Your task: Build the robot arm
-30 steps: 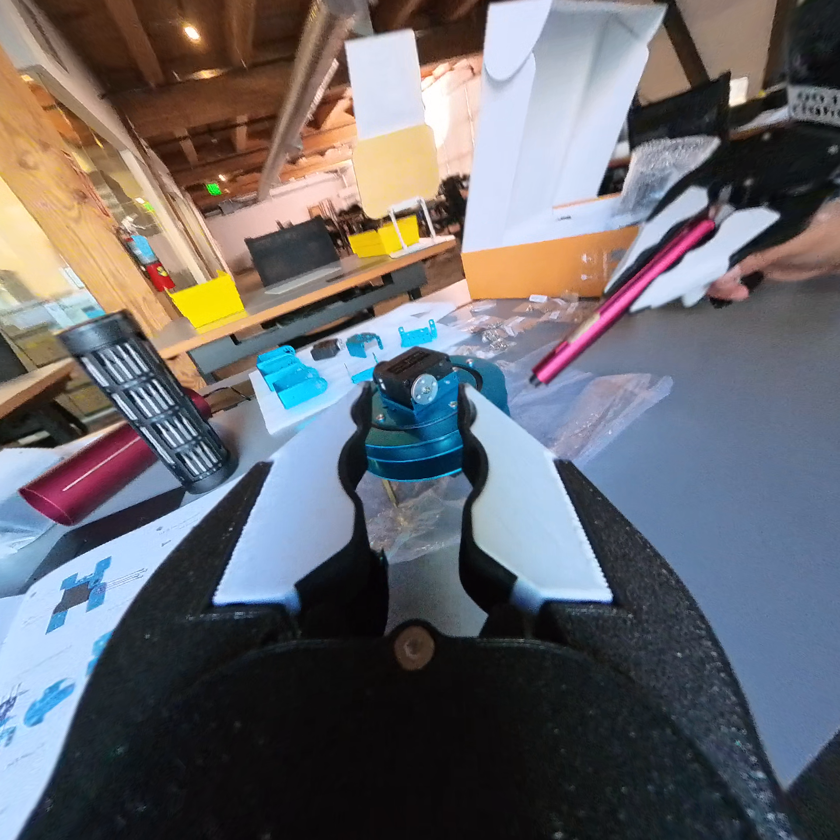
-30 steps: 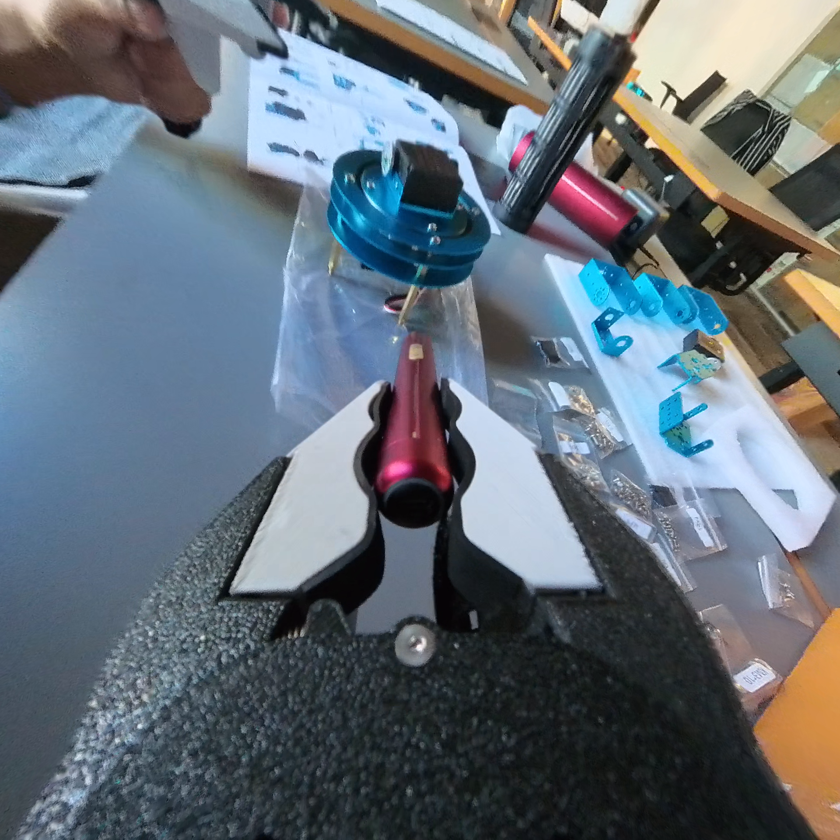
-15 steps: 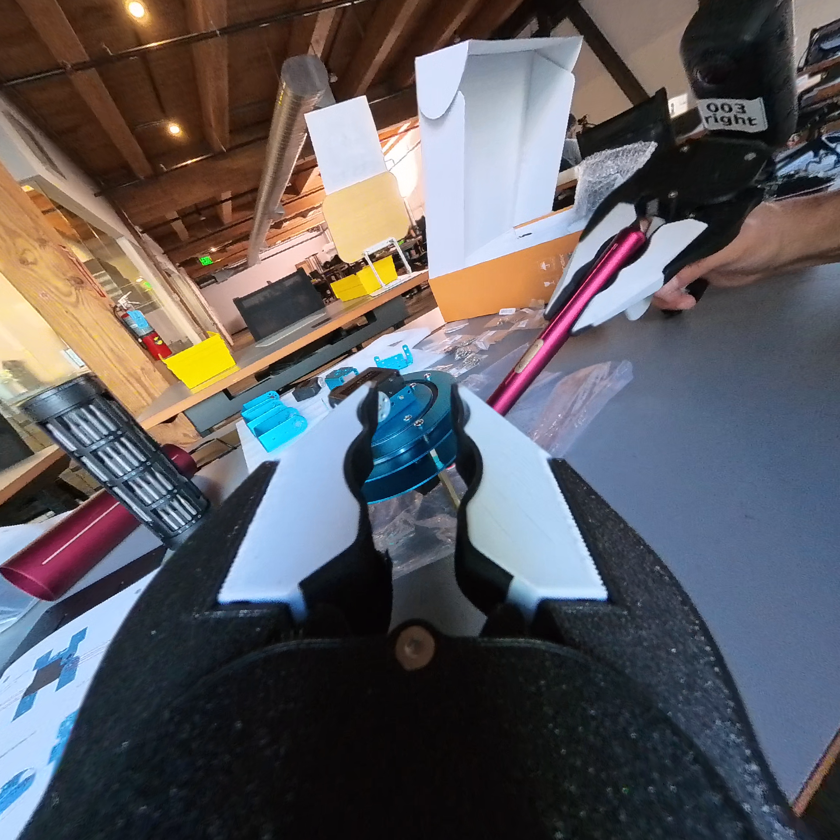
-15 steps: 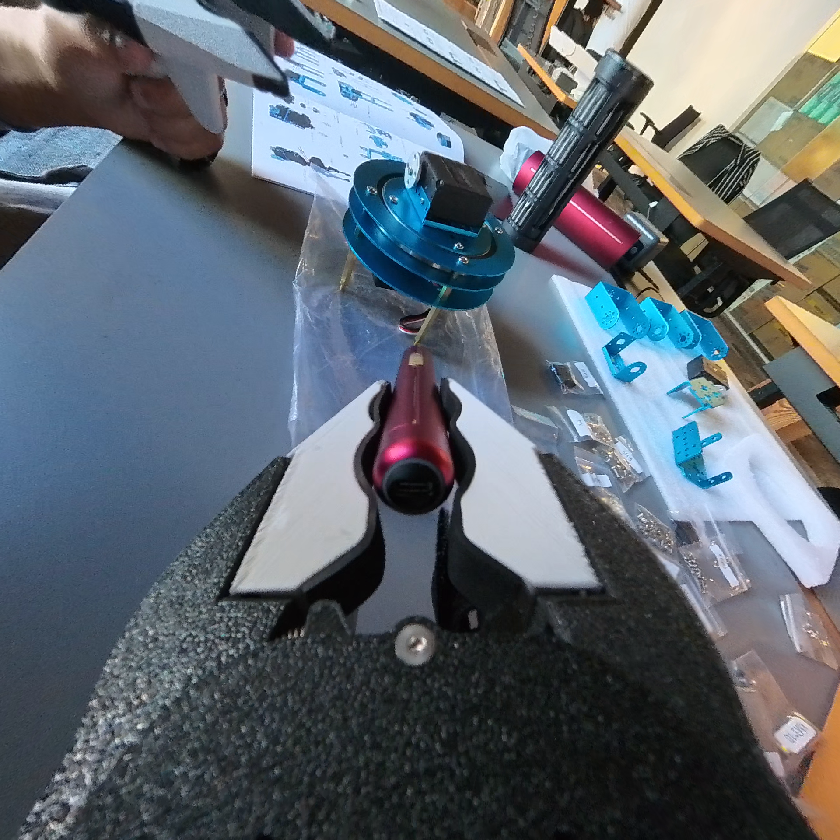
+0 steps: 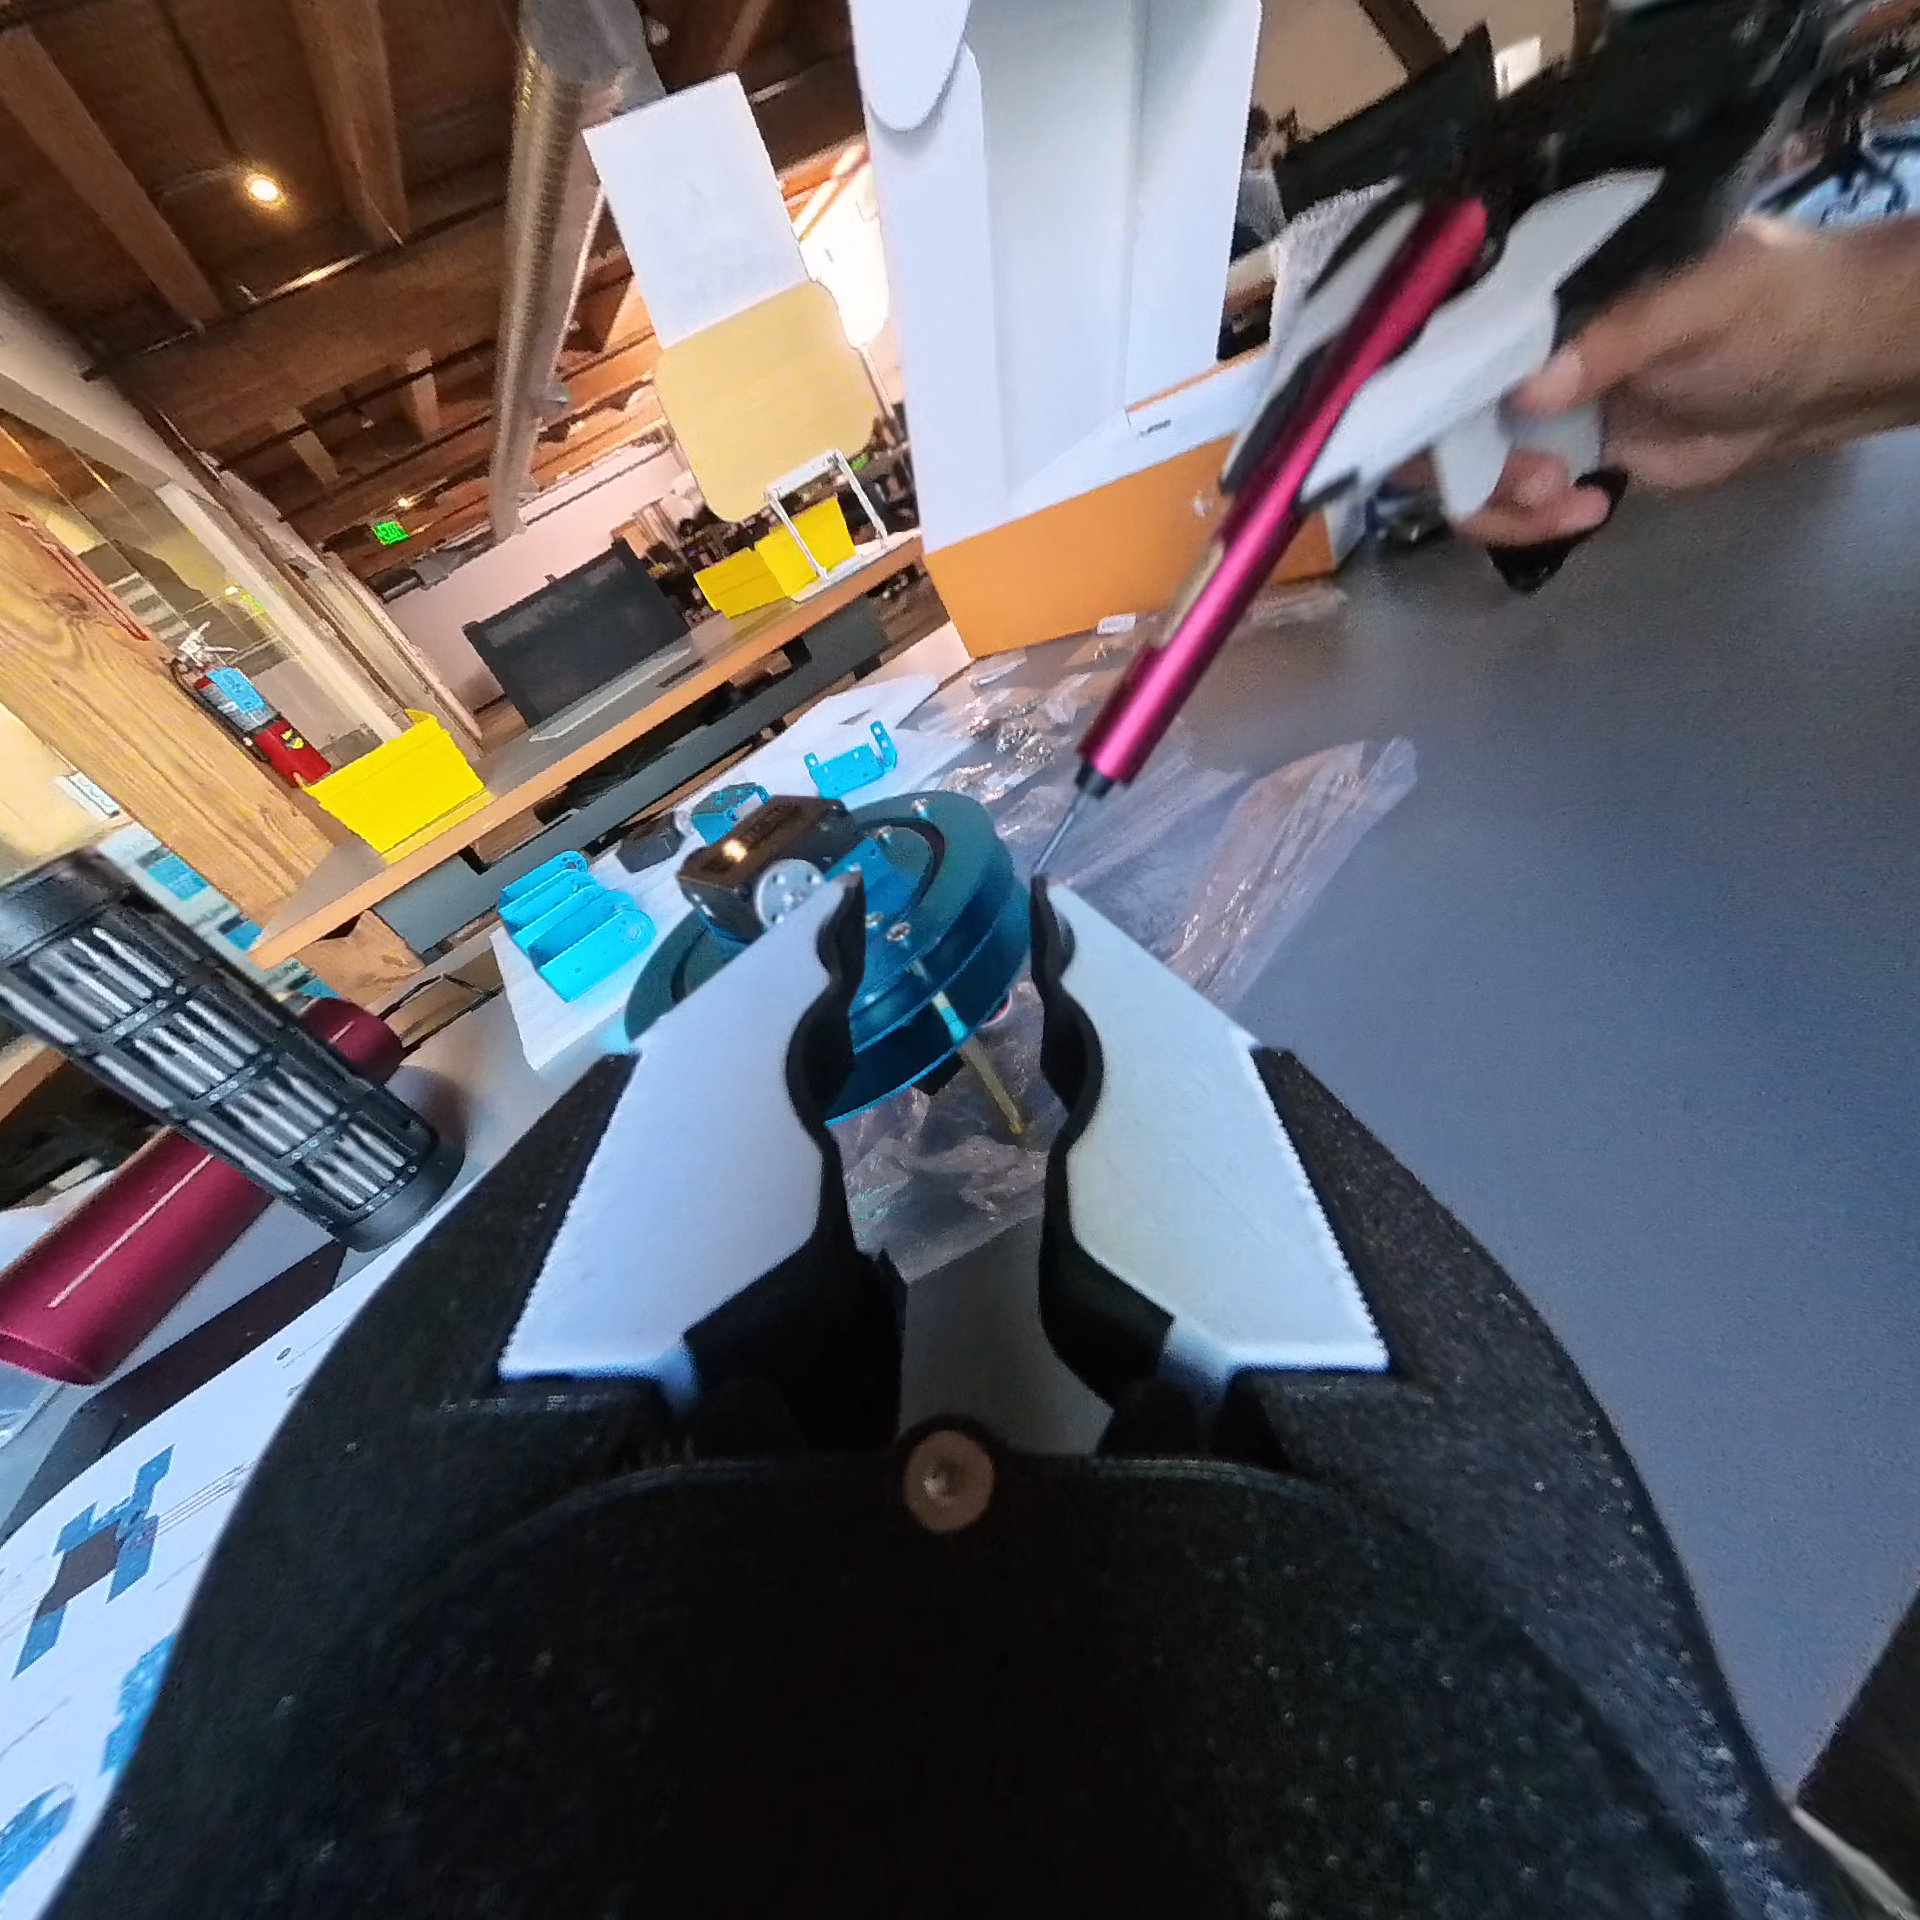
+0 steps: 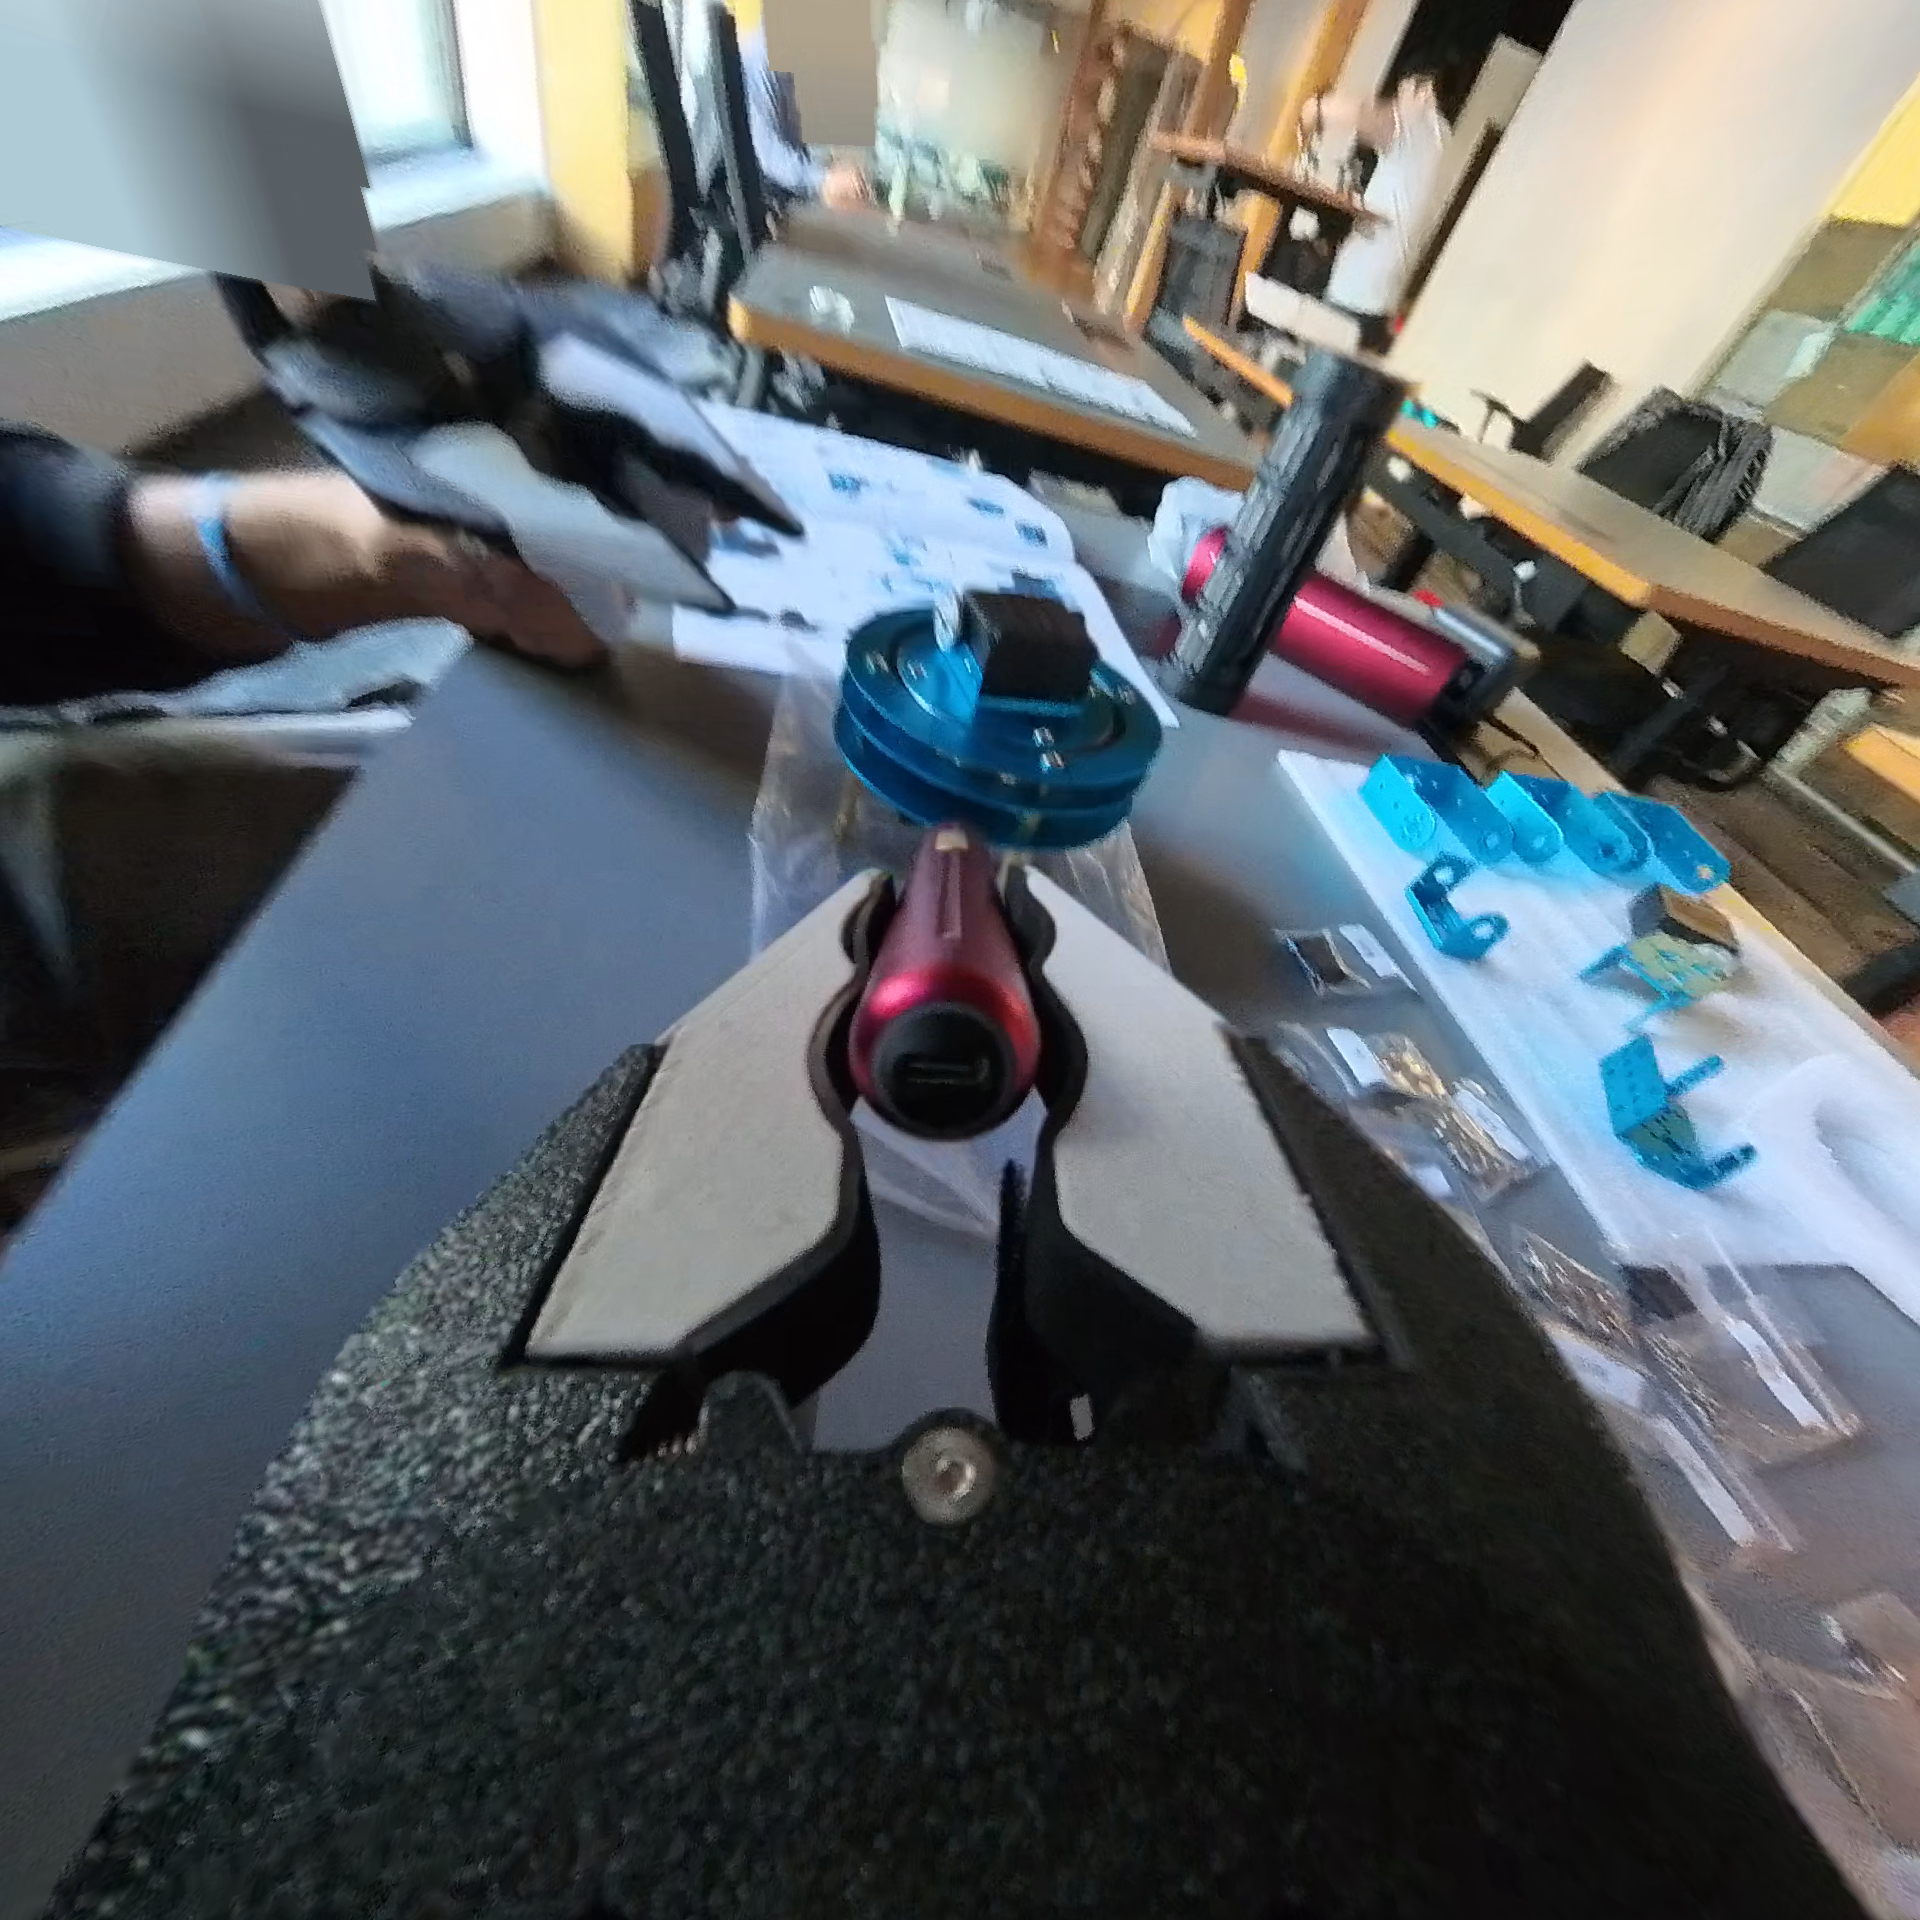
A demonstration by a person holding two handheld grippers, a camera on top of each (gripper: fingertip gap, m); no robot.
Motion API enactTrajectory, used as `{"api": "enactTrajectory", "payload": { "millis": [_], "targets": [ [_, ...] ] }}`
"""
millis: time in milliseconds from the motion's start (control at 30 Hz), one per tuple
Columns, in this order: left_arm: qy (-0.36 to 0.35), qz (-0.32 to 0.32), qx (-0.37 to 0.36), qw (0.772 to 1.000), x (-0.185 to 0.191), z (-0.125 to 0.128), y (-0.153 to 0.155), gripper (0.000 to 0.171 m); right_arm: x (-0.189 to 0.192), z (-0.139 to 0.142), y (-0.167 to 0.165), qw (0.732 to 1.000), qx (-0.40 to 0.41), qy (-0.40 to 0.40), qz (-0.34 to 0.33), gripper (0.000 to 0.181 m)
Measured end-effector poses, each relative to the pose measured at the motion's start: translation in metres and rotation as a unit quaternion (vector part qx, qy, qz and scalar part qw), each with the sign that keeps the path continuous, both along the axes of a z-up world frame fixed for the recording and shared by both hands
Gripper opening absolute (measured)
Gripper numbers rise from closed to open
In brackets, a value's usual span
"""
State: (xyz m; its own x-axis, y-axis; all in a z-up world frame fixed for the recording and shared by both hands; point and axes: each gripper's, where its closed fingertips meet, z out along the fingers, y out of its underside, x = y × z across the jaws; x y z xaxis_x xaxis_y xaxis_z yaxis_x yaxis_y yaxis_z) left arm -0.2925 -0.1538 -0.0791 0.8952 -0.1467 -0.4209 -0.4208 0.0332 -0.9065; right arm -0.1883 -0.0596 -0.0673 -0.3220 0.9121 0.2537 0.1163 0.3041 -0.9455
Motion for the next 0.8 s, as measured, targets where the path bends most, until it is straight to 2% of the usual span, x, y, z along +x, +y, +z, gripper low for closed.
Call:
{"api": "enactTrajectory", "payload": {
  "millis": [100, 167, 300, 367, 600, 700, 767, 800],
  "targets": [
    [-0.017, -0.027, -0.039, 0.999, 0.004, -0.008, 0.004, 0.027, 0.007, 0.020, -0.015, 0.998, -0.041, 0.030, 0.042, 0.021],
    [-0.079, -0.061, -0.080, 0.992, 0.004, -0.010, 0.009, 0.025, 0.009, 0.030, -0.022, 0.996, -0.059, 0.044, 0.056, 0.021],
    [-0.235, -0.178, -0.097, 0.951, 0.017, 0.007, 0.007, 0.026, 0.010, 0.042, -0.037, 0.989, -0.099, 0.068, 0.089, 0.021],
    [-0.278, -0.224, -0.102, 0.929, 0.021, 0.014, 0.004, 0.026, 0.010, 0.046, -0.044, 0.985, -0.116, 0.073, 0.104, 0.021],
    [-0.280, -0.254, -0.111, 0.919, 0.028, 0.014, -0.003, 0.024, 0.009, 0.051, -0.054, 0.979, -0.143, 0.080, 0.123, 0.021],
    [-0.275, -0.259, -0.111, 0.919, 0.030, 0.014, -0.004, 0.016, 0.010, 0.052, -0.052, 0.979, -0.143, 0.082, 0.119, 0.022],
    [-0.273, -0.263, -0.109, 0.919, 0.031, 0.015, -0.005, 0.003, 0.011, 0.054, -0.051, 0.978, -0.147, 0.082, 0.121, 0.021],
    [-0.271, -0.264, -0.106, 0.920, 0.031, 0.016, -0.006, 0.002, 0.012, 0.055, -0.050, 0.978, -0.150, 0.086, 0.119, 0.021]
  ]
}}
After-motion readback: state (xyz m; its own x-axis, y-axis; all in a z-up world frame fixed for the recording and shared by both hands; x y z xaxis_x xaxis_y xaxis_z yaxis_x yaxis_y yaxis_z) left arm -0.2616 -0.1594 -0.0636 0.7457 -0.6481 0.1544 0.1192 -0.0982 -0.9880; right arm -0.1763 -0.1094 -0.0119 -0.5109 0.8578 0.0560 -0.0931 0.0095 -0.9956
